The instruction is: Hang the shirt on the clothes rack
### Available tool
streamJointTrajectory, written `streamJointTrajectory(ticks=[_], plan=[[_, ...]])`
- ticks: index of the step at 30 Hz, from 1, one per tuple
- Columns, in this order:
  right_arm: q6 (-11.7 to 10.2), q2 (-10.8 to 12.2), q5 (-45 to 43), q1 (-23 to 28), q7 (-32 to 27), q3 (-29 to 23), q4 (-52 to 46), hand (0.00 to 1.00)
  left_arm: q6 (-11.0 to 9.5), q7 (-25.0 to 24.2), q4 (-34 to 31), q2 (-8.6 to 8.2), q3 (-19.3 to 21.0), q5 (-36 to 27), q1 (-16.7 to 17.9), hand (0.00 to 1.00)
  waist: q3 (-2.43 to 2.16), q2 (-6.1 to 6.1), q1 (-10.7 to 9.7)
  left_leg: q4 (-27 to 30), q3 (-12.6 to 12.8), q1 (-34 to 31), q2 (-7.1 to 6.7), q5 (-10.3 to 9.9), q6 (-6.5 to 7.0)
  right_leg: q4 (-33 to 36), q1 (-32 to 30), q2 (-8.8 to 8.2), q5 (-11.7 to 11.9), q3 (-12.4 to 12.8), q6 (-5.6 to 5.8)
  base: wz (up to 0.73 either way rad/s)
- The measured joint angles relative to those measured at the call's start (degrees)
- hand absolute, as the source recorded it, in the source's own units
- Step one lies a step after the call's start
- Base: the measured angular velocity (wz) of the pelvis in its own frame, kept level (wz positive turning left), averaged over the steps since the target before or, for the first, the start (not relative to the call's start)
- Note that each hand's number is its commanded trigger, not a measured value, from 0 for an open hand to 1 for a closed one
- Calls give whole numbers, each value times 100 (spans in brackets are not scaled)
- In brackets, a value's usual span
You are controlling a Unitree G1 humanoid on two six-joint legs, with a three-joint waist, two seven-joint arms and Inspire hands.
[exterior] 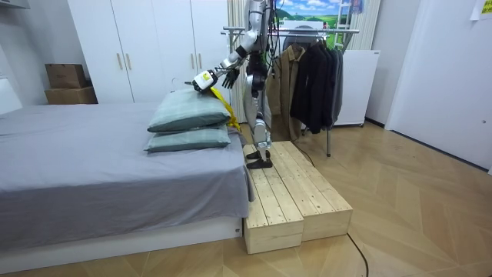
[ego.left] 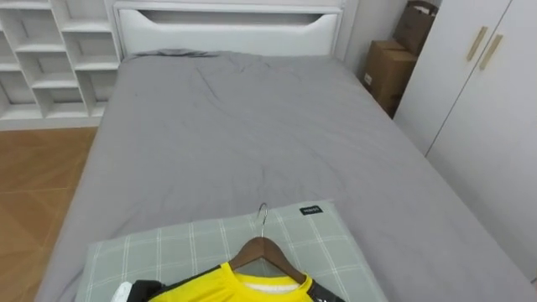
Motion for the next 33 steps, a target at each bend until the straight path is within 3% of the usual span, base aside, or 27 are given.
streamJointTrajectory(ticks=[7, 12, 19, 22, 24, 25, 30, 33], plan=[[-118, 1, -474, -71, -77, 11, -796, 0, -57, 63, -483, 25, -21, 858, 2, 100, 6, 1, 33, 63, -22, -115, -4, 1, -1, 5, -66, 21, 10, -21, -16, 3], [-127, 4, -570, 7, -62, 288, -1934, 0, -55, 91, -1064, 172, -127, 1366, -2, 100, 12, 28, 41, 106, -18, -173, -2, 1, -1, 61, -143, 18, 10, -21, -16, 0], [-248, 9, -560, -3, -51, 611, -2551, 0, -56, 192, -1152, 183, -141, 1385, -4, 100, 17, 34, 116, 123, -28, -152, -1, 1, -1, 52, -78, -3, 10, -3, -16, 0], [-227, 7, -560, 4, -35, 642, -2684, 0, -75, 313, -1470, 251, -204, 1612, -4, 100, 43, 74, 202, 124, -35, -152, -2, 0, -2, 55, -76, -9, 10, -20, -15, 0], [-221, 11, -583, 14, -14, 649, -3091, 0, -85, 330, -1837, 305, -232, 1878, 1, 100, 93, 156, 205, 124, -33, -161, -7, 0, -1, 67, -92, -12, 12, -20, -13, 0], [-221, 19, -627, 14, -10, 652, -3318, 0, -90, 331, -2032, 313, -232, 2060, 1, 100, 86, 187, 214, 120, -32, -169, -8, 0, 0, 73, -138, -4, 13, -17, -11, 0], [-271, 27, -599, 13, -9, 694, -3873, 0, -381, 552, -2299, 315, -313, 2375, 1, 100, 70, 207, 220, 121, -33, -143, 0, 1, -1, 65, -102, 4, 13, -26, -11, 0], [-295, 33, -598, 13, -7, 694, -3877, 0, -397, 558, -2302, 314, -346, 2483, 1, 100, 70, 207, 223, 89, -32, -85, 1, 0, -1, 58, -65, 7, 13, -31, -10, 0]])
